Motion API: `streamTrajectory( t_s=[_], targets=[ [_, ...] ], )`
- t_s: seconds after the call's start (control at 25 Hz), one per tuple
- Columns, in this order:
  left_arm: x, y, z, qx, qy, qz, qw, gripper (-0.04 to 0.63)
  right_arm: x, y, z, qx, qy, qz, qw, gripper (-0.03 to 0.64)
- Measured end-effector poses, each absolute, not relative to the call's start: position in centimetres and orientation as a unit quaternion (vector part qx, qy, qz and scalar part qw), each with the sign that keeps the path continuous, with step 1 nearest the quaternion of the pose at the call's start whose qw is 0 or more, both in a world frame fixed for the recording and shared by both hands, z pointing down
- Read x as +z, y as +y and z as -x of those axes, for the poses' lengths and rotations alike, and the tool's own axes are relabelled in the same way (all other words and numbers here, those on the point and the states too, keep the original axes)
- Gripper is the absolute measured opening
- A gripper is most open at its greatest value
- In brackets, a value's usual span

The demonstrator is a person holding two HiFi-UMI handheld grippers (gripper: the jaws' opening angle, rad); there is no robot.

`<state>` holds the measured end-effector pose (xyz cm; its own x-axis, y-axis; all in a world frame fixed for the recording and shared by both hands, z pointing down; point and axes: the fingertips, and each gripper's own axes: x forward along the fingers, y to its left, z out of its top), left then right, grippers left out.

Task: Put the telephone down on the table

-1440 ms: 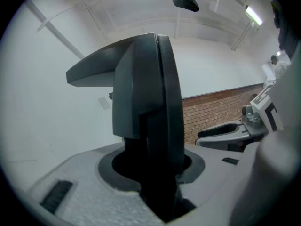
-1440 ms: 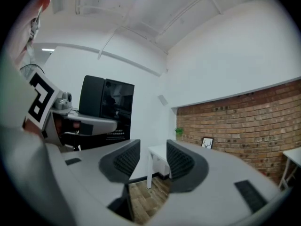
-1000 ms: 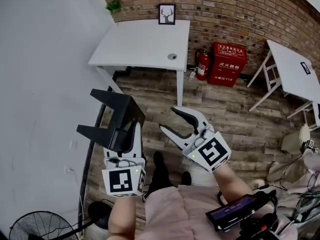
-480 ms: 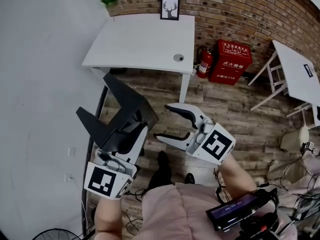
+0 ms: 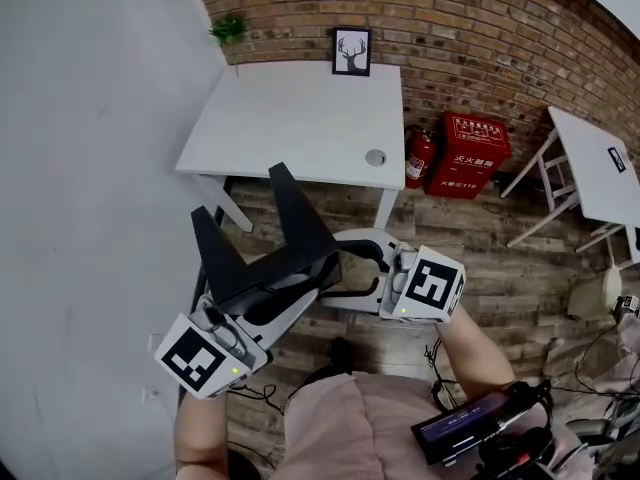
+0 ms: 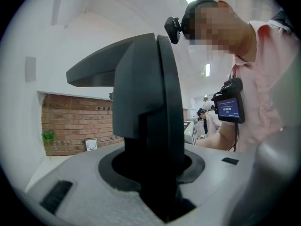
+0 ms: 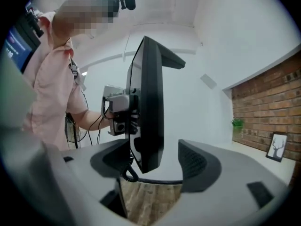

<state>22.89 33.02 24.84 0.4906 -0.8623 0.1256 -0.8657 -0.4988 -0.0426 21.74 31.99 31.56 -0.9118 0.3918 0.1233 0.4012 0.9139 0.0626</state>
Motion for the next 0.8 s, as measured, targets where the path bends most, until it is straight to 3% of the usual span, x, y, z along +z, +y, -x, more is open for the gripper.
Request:
streamTrajectory(
  t_s=[0.28, 0.8],
  targets=[
    [23.8, 32.3, -21.9, 0.072, -0.430, -0.900, 0.011, 0.161, 29.5, 33.8, -19.7, -0.031, -0.963, 0.264, 0.038, 0.196],
    [27.2, 27.2, -19.0, 0.058, -0.378, -0.922, 0.059, 0.163, 32.7, 29.0, -17.2, 0.000, -0.969, 0.240, 0.053, 0.179]
  ],
)
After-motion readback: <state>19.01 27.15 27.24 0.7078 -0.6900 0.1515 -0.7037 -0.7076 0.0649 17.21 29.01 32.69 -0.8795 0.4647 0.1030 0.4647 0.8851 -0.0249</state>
